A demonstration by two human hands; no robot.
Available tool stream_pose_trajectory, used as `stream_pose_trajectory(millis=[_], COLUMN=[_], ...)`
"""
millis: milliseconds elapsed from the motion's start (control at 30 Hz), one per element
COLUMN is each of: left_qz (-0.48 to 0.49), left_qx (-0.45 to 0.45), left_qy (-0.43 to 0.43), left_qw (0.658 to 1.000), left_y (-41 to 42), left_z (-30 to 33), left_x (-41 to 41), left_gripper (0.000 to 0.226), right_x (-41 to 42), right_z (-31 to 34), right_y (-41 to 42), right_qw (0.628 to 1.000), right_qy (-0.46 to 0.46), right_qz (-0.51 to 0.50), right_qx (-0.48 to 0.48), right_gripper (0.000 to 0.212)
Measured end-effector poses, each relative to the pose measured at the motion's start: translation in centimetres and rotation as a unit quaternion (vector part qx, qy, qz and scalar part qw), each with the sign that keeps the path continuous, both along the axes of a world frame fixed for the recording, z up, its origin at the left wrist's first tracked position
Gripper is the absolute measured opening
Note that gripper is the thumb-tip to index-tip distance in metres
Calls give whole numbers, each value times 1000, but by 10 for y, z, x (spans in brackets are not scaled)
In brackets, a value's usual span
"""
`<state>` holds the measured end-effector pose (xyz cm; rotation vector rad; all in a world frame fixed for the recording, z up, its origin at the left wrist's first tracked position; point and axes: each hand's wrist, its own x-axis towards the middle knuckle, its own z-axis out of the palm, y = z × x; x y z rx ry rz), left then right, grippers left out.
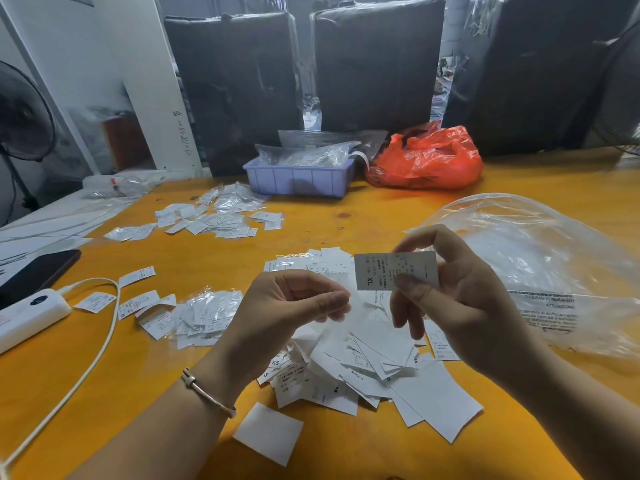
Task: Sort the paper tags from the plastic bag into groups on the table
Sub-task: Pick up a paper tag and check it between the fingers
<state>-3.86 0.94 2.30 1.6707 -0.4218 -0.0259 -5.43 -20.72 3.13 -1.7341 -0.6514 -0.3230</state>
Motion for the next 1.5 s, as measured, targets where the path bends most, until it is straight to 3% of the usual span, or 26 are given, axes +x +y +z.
stream_pose_trajectory(millis=[467, 633, 800, 900, 1000, 1100, 1333, 1500], left_qz=[-5, -5, -7, -9, -9, -23, -50, -56], left_qx=[1, -1, -9, -27, -42, -68, -49, 45], left_qy=[-2, -3, -12, -12, -19, -24, -39, -77], left_qw=[1000, 1000, 1000, 1000, 999, 997, 997, 994], left_y=[1, 2, 2, 3, 3, 0, -1, -2], left_z=[-2, -3, -5, -5, -6, -6, -3, -4], left_x=[2, 3, 4, 5, 6, 4, 1, 1], left_gripper=[13, 12, 15, 14, 14, 15, 14, 18], right_x=[-2, -1, 1, 4, 0, -4, 3, 5], right_z=[-4, -4, -3, -5, -7, -8, -11, -13], right_y=[3, 1, -4, -5, 3, 14, 10, 7], right_qw=[997, 998, 997, 993, 995, 992, 993, 990], right_qy=[9, 18, -23, -46, -15, -4, -5, -4], right_qz=[13, 18, -30, -66, -25, -11, -22, 4], right_qx=[-78, -65, -65, -85, -99, -128, -112, -144], right_gripper=[21, 20, 54, 32, 9, 37, 15, 13])
